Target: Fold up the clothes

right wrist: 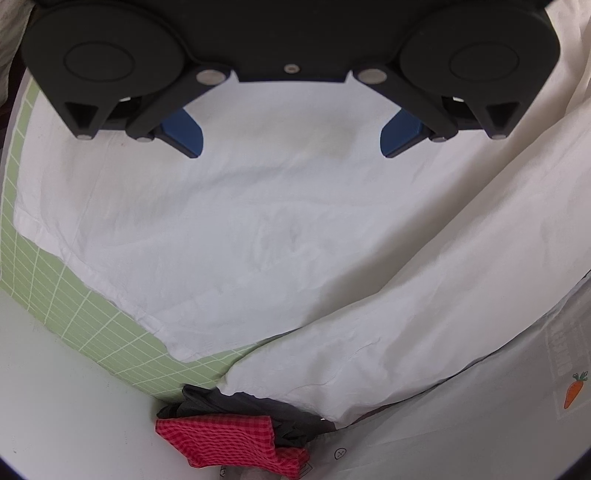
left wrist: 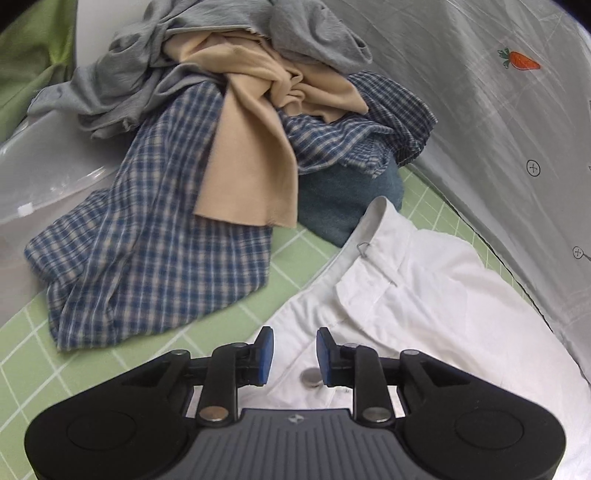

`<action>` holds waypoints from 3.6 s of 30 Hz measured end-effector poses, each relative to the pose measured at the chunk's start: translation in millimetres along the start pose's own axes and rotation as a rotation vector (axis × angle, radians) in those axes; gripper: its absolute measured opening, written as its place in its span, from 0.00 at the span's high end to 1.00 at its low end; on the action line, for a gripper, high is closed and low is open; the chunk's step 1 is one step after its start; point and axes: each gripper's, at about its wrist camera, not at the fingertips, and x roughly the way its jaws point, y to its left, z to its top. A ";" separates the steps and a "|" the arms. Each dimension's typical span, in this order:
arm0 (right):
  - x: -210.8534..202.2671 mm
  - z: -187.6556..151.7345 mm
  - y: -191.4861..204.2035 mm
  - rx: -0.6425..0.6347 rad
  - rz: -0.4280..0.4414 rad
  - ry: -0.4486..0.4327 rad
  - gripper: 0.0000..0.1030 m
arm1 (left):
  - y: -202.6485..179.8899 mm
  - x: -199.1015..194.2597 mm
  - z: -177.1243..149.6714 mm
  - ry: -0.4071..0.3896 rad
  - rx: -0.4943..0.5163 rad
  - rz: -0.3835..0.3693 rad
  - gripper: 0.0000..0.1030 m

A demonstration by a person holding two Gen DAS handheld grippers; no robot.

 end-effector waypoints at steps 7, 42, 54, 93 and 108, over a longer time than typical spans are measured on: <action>-20.9 -12.1 -12.6 -0.002 0.091 -0.029 0.00 | -13.1 -48.1 -25.0 -0.071 0.052 -0.065 0.36; 5.6 -42.9 -281.4 0.678 0.521 0.193 0.00 | -95.7 -167.0 -195.2 -0.049 0.211 -0.061 0.19; 13.3 -43.0 -255.4 0.591 0.680 0.288 0.00 | -87.5 -161.5 -192.2 -0.027 0.174 -0.051 0.19; 26.1 14.1 -253.7 0.621 -0.011 0.029 0.42 | 16.5 -43.7 -88.2 -0.030 -0.309 0.200 0.39; -14.2 -1.2 -285.1 0.672 0.167 -0.086 0.95 | 34.9 -87.6 -94.3 -0.104 -0.356 0.127 0.92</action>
